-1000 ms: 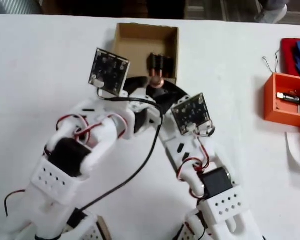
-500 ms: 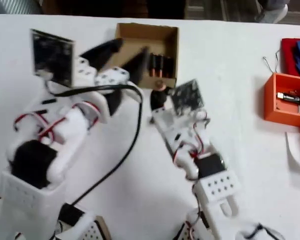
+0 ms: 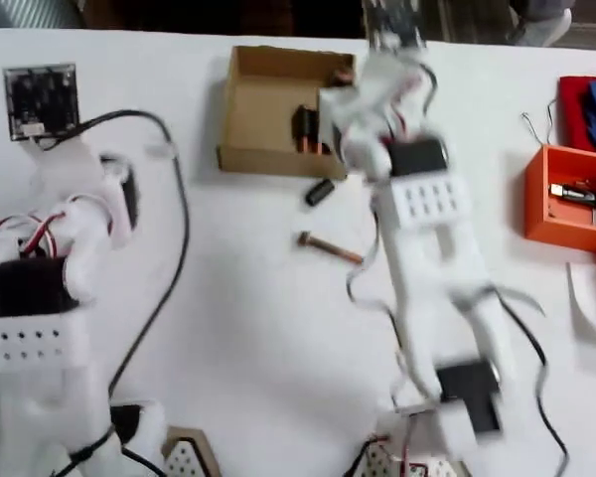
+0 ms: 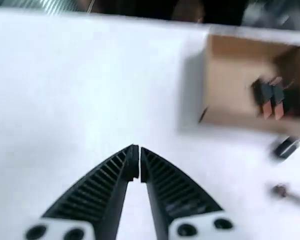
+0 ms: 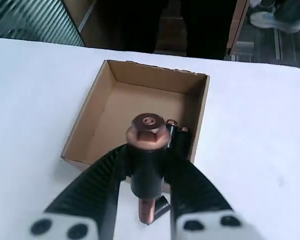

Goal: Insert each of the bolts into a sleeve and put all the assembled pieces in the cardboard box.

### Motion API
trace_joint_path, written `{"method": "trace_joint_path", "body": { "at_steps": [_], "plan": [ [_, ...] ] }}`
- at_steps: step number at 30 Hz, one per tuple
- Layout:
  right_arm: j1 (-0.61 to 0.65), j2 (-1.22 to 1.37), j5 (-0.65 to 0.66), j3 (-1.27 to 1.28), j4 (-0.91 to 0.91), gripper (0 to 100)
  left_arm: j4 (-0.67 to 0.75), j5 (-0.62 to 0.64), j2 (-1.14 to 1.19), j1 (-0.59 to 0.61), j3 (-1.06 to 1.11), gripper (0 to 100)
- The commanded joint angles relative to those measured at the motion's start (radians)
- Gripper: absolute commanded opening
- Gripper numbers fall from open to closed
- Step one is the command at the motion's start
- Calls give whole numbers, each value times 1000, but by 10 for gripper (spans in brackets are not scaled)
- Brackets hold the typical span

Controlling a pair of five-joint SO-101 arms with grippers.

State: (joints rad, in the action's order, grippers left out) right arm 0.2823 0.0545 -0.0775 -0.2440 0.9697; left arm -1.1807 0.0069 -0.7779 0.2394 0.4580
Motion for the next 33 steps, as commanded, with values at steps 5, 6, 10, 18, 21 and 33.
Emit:
{"method": "trace_joint_path", "body": {
  "at_steps": [5, 6, 10, 18, 21, 33],
  "plan": [
    [41, 682, -173, -956, 199, 22, 149, -129, -6, 101, 343, 31],
    [53, 762, -170, -1045, 205, 22, 178, -129, -6, 114, 386, 31],
    [79, 992, -149, -1269, 180, 22, 261, -129, -6, 150, 509, 31],
    [76, 1113, -144, -1198, 27, 22, 318, -126, -6, 161, 618, 31],
    [76, 1112, -143, -1143, 8, 22, 359, -126, -6, 160, 656, 31],
    [79, 1124, -143, -1108, -21, 22, 500, -126, -6, 158, 791, 31]
  ]
}}
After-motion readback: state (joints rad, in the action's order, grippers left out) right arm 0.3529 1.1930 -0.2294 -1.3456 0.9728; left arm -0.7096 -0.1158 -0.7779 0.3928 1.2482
